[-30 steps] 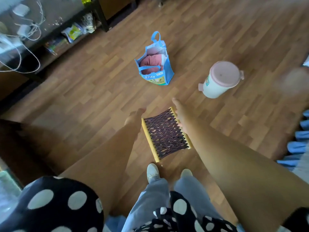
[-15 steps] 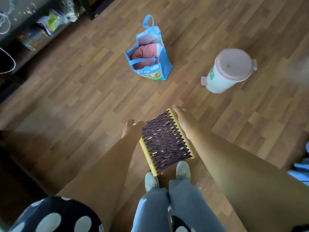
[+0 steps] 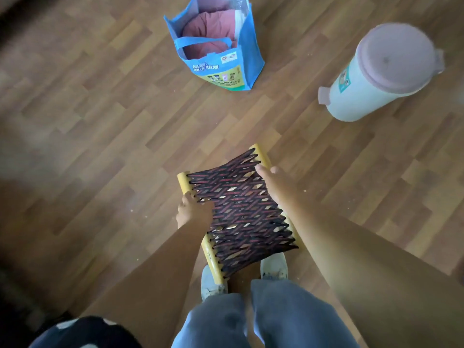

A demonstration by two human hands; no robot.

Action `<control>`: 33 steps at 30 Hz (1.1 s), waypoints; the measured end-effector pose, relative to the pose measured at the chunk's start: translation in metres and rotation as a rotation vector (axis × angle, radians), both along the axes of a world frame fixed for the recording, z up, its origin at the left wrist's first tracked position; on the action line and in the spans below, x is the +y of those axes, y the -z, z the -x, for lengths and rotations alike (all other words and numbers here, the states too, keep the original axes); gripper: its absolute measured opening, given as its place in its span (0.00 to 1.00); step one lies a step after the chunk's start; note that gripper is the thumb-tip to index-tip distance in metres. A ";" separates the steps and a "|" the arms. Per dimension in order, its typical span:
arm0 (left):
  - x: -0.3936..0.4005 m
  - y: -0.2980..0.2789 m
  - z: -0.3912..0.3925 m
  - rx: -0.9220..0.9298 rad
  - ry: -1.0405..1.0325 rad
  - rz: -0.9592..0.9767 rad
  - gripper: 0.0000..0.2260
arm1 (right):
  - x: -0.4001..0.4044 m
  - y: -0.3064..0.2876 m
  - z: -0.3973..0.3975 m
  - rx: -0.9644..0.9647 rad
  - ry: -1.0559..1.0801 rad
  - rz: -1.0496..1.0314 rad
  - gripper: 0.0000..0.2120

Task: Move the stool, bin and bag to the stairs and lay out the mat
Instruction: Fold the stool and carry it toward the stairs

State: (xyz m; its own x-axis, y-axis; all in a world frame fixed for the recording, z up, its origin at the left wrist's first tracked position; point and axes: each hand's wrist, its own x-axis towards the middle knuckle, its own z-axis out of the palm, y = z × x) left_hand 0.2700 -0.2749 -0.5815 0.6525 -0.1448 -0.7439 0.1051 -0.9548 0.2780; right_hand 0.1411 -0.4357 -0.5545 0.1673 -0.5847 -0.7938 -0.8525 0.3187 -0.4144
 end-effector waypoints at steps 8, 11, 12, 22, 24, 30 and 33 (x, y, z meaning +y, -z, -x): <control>0.020 0.057 0.004 0.152 -0.314 -0.120 0.25 | 0.008 0.059 0.009 0.138 -0.041 0.030 0.36; 0.031 0.058 0.012 0.348 -0.465 -0.039 0.06 | 0.013 0.077 0.020 0.189 -0.067 0.003 0.49; 0.038 0.061 0.015 0.373 -0.499 -0.021 0.08 | 0.014 0.079 0.022 0.216 -0.099 0.003 0.50; 0.002 -0.045 0.062 0.530 -0.345 0.178 0.15 | 0.066 -0.020 0.021 0.116 -0.315 0.052 0.08; -0.001 -0.075 0.064 0.514 -0.334 0.165 0.13 | 0.070 -0.051 0.024 0.115 -0.321 0.091 0.06; 0.002 -0.188 0.061 0.480 -0.242 0.165 0.20 | 0.072 -0.160 0.036 -0.018 -0.175 0.052 0.14; 0.007 -0.244 0.069 0.472 -0.204 0.184 0.23 | 0.079 -0.219 0.045 -0.070 -0.080 0.034 0.15</control>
State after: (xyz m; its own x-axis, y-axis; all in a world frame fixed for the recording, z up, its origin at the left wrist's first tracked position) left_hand 0.2010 -0.2683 -0.3372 0.2822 -0.2055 -0.9371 0.4369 -0.8421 0.3162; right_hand 0.0963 -0.3568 -0.3356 0.2688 -0.5937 -0.7585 -0.8433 0.2355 -0.4831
